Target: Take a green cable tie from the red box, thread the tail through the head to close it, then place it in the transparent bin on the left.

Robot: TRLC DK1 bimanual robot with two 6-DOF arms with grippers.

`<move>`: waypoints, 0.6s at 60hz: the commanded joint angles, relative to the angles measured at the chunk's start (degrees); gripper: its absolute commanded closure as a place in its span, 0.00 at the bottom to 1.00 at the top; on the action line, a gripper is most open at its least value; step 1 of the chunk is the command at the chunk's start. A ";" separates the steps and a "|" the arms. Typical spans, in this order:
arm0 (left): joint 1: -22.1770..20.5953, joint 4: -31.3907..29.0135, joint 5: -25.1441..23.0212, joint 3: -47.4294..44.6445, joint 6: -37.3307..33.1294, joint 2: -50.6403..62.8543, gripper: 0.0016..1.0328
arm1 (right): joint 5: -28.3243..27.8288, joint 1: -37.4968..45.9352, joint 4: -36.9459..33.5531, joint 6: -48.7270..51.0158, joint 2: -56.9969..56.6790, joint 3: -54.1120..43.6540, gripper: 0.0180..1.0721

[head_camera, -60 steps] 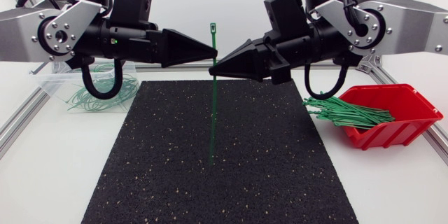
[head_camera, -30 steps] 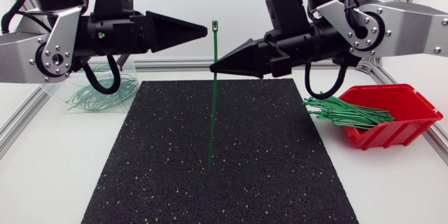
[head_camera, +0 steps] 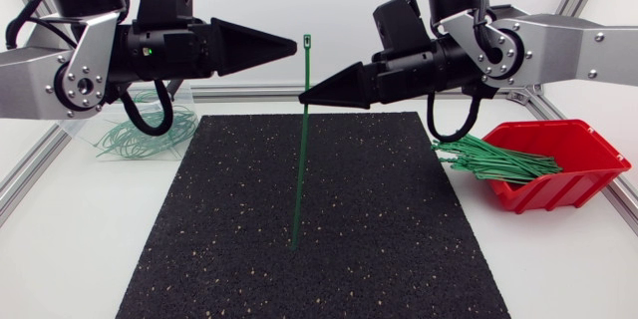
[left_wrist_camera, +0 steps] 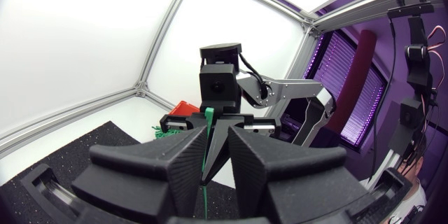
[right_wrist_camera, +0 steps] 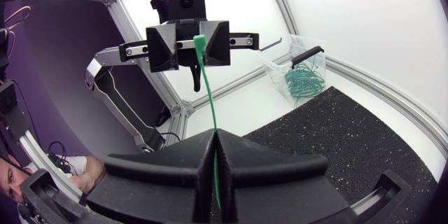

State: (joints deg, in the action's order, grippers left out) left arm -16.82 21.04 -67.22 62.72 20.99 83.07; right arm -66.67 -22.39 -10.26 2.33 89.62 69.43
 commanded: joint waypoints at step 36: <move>-1.90 -2.14 1.39 -0.32 -5.09 1.84 0.79 | -3.37 0.60 1.30 -5.32 2.66 2.38 0.95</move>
State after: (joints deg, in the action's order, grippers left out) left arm -18.20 19.29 -65.73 62.72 16.86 84.71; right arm -69.28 -22.26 -9.82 -1.54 90.89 70.72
